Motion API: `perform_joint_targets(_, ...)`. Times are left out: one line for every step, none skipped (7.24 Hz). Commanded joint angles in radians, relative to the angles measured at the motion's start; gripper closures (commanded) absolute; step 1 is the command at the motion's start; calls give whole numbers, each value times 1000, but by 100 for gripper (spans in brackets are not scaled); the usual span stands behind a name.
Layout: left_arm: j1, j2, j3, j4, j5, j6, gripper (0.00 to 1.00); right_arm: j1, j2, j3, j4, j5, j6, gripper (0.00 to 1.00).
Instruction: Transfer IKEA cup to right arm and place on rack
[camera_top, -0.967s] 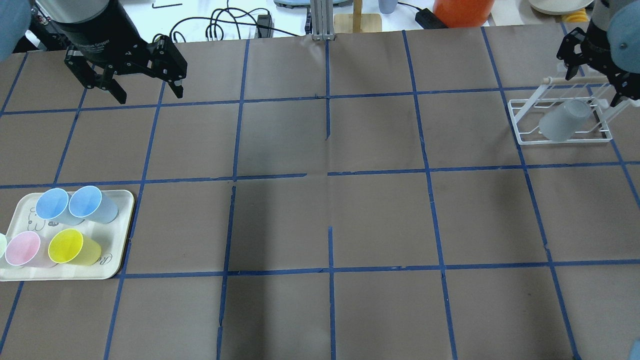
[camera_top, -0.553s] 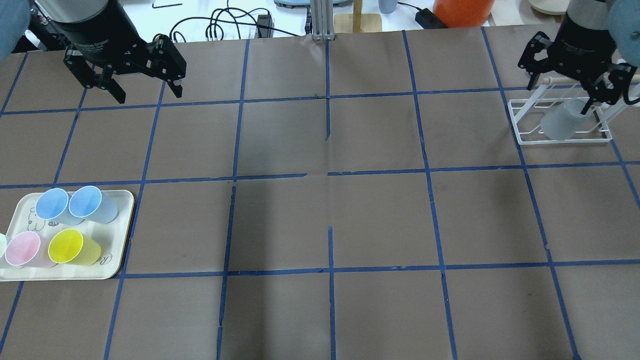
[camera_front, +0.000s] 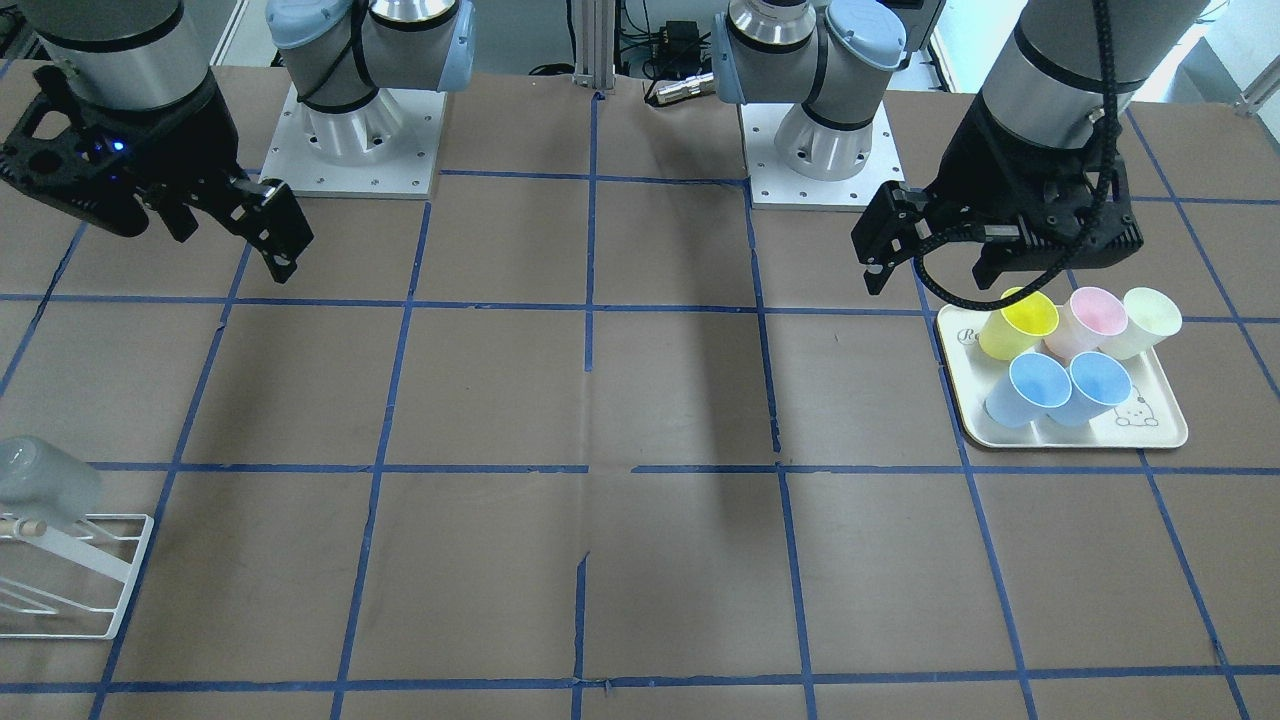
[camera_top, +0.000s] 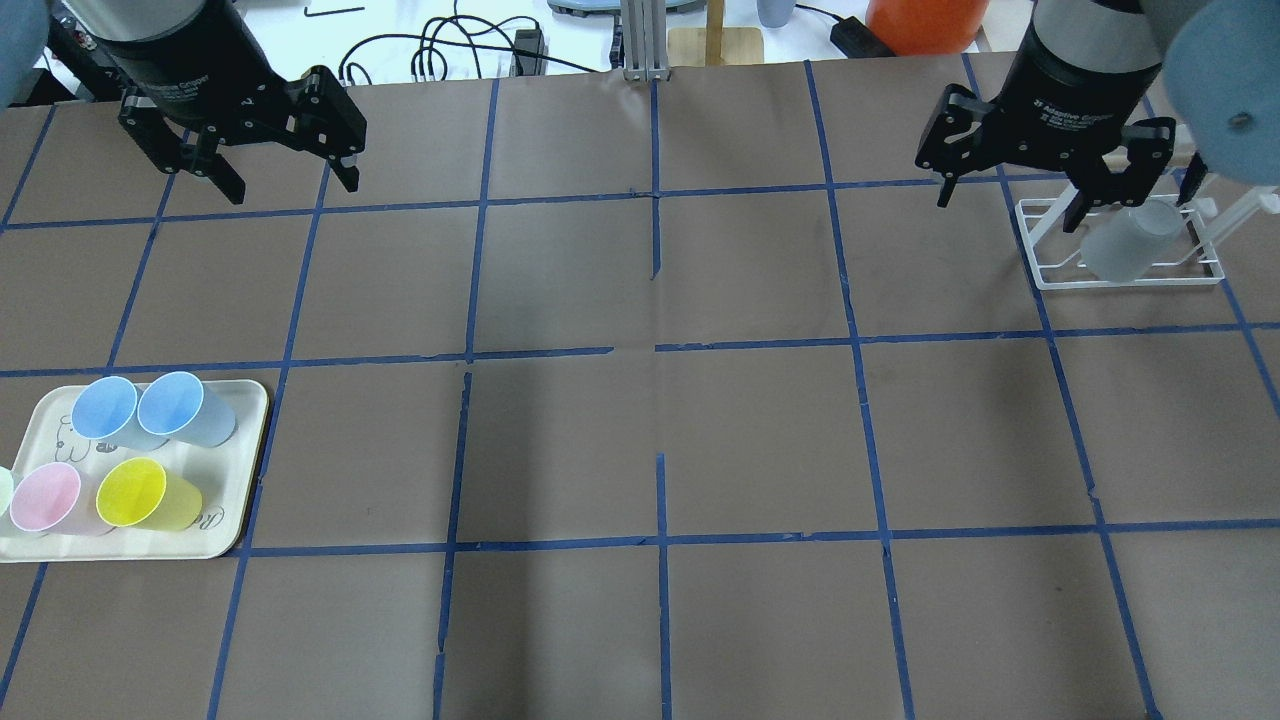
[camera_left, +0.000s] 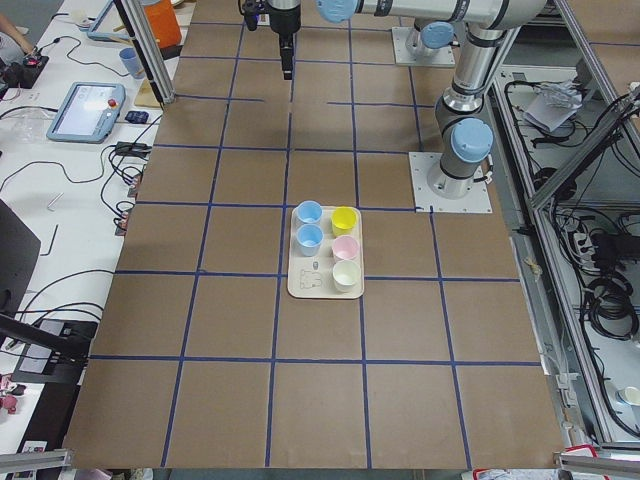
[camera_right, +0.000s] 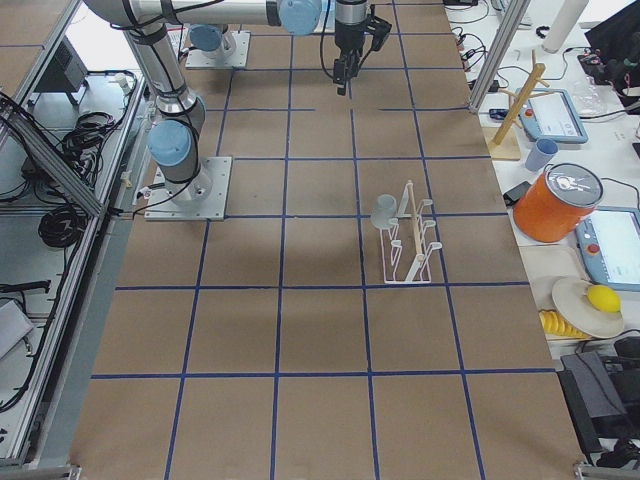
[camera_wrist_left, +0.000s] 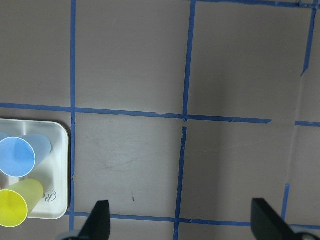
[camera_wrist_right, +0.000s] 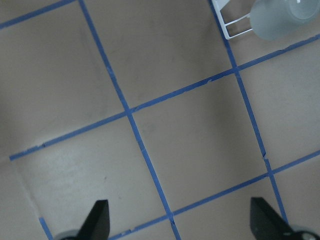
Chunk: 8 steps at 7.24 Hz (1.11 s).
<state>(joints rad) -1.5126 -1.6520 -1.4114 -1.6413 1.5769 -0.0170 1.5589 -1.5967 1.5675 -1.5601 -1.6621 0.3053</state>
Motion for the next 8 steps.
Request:
perform_joint_targets(2, 0, 2, 0, 0, 0, 0, 39, -42, 28, 93, 19, -66, 0)
perform_joint_targets(2, 0, 3, 1, 0, 0, 0, 29, -36, 49, 81, 18, -71, 0)
perform_joint_targets(2, 0, 3, 2, 0, 0, 0, 29, -37, 68, 81, 28, -102, 0)
perform_joint_targets(2, 0, 5, 2, 0, 0, 0, 27, -37, 83, 59, 78, -162, 0)
perform_joint_targets(2, 0, 9, 3, 2, 0, 0, 27, -37, 83, 45, 87, -173, 0)
perform_joint_targets(3, -5, 15, 3, 0, 0, 0, 24, -39, 83, 46, 82, -193, 0)
perform_joint_targets(3, -8, 17, 5, -6, -1, 0, 24, -45, 82, 48, 84, -195, 0)
perform_joint_targets(2, -23, 20, 8, -6, -1, 0, 20, -45, 83, 51, 84, -216, 0)
